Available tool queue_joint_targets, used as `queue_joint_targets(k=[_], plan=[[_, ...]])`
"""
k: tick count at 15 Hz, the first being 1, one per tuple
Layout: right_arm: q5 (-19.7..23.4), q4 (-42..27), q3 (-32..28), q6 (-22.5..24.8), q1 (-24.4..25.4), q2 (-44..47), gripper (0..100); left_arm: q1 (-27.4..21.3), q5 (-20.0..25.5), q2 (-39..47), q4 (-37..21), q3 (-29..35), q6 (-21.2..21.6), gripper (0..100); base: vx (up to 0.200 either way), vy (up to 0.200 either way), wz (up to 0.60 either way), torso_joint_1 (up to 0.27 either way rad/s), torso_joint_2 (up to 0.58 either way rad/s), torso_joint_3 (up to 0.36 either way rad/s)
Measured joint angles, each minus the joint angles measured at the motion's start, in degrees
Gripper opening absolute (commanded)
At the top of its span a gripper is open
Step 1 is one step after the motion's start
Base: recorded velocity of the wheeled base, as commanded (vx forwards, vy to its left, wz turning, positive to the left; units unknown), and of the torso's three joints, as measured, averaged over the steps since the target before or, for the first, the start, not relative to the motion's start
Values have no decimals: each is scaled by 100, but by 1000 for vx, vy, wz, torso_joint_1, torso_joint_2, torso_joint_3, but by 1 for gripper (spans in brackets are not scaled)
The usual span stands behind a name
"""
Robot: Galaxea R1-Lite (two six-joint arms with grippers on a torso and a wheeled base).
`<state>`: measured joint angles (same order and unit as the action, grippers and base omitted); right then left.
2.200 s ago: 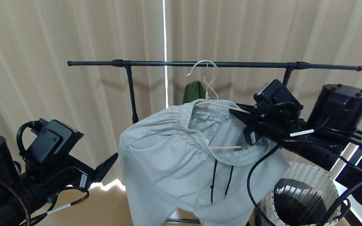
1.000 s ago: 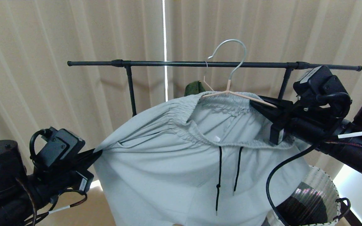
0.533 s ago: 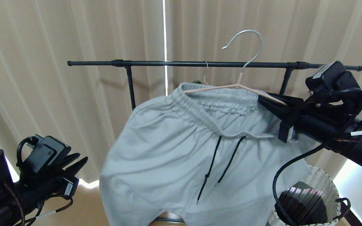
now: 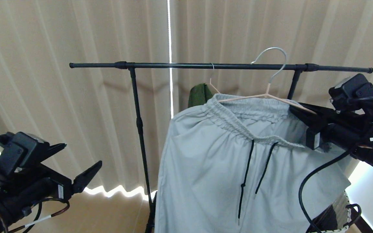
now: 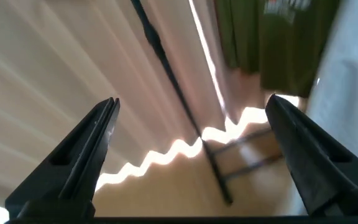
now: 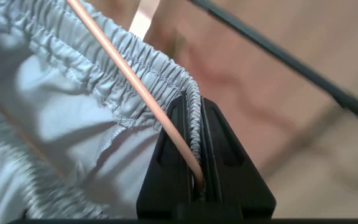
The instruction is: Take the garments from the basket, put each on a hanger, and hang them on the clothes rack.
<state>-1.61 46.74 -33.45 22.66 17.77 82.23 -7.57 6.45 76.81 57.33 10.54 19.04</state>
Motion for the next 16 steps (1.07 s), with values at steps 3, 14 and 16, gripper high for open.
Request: queue_joint_targets(k=[3, 14, 16], plan=[[-213, -13, 443, 5, -623, -299, 0, 283, 4, -564, -16, -189, -712, 100, 0, 0, 0, 0, 0, 0], [-354, -2433, 1115, -233, -2656, -2448, 0, 708, 46, -1083, 20, -313, -1248, 100, 0, 0, 0, 0, 0, 0], [-347, -2443, 1441, -488, -2862, -2555, 0, 667, 48, -1124, 17, -357, -1231, 100, 0, 0, 0, 0, 0, 0]])
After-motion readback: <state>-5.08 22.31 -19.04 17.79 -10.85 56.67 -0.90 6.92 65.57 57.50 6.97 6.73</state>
